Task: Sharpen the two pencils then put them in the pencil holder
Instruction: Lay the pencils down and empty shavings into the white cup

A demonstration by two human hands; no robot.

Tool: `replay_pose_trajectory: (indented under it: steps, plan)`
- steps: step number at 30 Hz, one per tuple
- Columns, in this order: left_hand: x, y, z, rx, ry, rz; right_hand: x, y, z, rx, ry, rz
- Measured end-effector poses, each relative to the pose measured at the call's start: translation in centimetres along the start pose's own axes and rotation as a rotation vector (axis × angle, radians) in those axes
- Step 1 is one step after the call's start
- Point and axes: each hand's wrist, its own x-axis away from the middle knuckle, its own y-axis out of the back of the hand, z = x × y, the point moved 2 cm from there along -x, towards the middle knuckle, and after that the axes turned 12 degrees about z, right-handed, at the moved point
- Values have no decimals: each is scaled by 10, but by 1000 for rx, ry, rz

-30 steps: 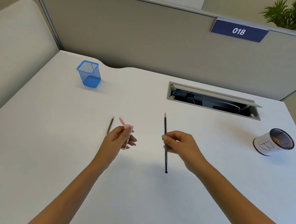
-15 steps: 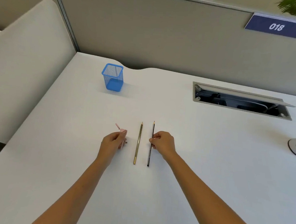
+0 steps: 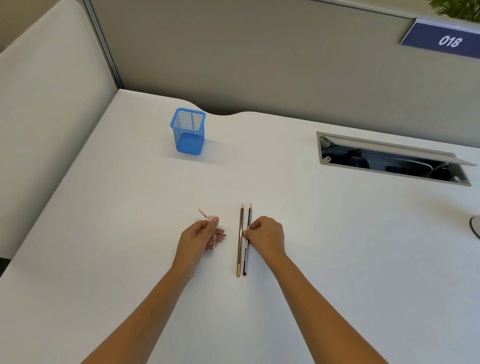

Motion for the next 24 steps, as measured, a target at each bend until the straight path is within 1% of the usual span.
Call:
replay_pose_trajectory:
  steps: [3,6,8,10,12,16,18,20,24]
  plan:
    - [1,1,0,17,2,11,-1,0,0,8,-9,9]
    - [4,0,-5,36,-2,47,4,4,0,-9,11,-28]
    - [7,-2,-11,14,-11,98,11,8,4,-95,71,-56]
    - [12,-7,-19,-18,-13,170,17,13,10,-212,144,-34]
    - [19,-15,-28,-36,-7,254,24,18,17,-340,188,66]
    - [34,-35,-45,9,8,425,44,35,31,-627,204,381]
    - [42,-46,-53,16,6,503,55,46,35,-701,267,481]
    - [50,-59,-60,17,-1,557,66,57,36,-778,312,484]
    - [61,-88,-70,93,-7,619,88,82,28,-839,403,321]
